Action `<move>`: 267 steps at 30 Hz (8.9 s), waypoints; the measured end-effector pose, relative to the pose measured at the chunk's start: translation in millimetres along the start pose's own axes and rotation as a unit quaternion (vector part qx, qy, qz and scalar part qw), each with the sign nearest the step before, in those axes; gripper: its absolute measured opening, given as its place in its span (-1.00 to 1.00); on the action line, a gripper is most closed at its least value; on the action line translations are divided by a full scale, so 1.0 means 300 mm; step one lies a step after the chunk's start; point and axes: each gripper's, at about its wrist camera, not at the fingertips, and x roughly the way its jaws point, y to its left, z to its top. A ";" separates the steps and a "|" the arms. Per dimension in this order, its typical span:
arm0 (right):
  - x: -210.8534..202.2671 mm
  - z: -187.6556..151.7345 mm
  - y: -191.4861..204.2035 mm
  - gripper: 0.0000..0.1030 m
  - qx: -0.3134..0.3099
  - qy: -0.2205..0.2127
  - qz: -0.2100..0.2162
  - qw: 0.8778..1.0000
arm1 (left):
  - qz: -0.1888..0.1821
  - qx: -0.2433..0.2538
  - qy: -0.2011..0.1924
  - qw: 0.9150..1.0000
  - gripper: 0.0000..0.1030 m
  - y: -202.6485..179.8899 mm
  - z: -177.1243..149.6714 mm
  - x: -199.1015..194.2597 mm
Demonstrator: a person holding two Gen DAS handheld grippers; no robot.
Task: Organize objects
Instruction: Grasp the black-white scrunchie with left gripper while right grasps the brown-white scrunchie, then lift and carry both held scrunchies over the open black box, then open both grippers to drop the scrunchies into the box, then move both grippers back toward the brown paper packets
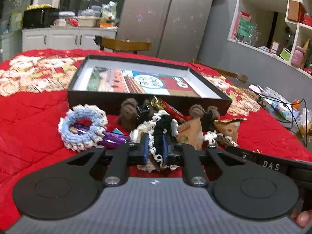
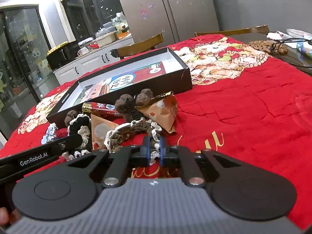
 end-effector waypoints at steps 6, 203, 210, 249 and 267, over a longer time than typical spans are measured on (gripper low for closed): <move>-0.052 0.000 0.013 -0.80 0.004 -0.025 0.008 1.000 | 0.015 0.017 -0.043 0.999 -0.67 -0.017 -0.006 -0.054; 0.316 0.276 0.229 0.65 -0.045 0.032 0.163 0.985 | 0.018 -0.008 -0.015 1.000 0.51 0.340 0.338 0.266; 0.294 0.282 0.245 0.72 -0.052 0.042 0.176 0.982 | 0.030 -0.035 -0.031 0.998 0.52 0.360 0.350 0.237; -0.292 0.105 -0.198 0.95 0.030 -0.112 -0.002 0.993 | -0.063 0.043 -0.037 0.996 0.52 -0.182 0.080 -0.126; -0.141 0.098 -0.154 0.82 0.015 -0.064 0.055 0.996 | -0.007 0.104 -0.034 0.994 0.52 -0.207 0.016 0.018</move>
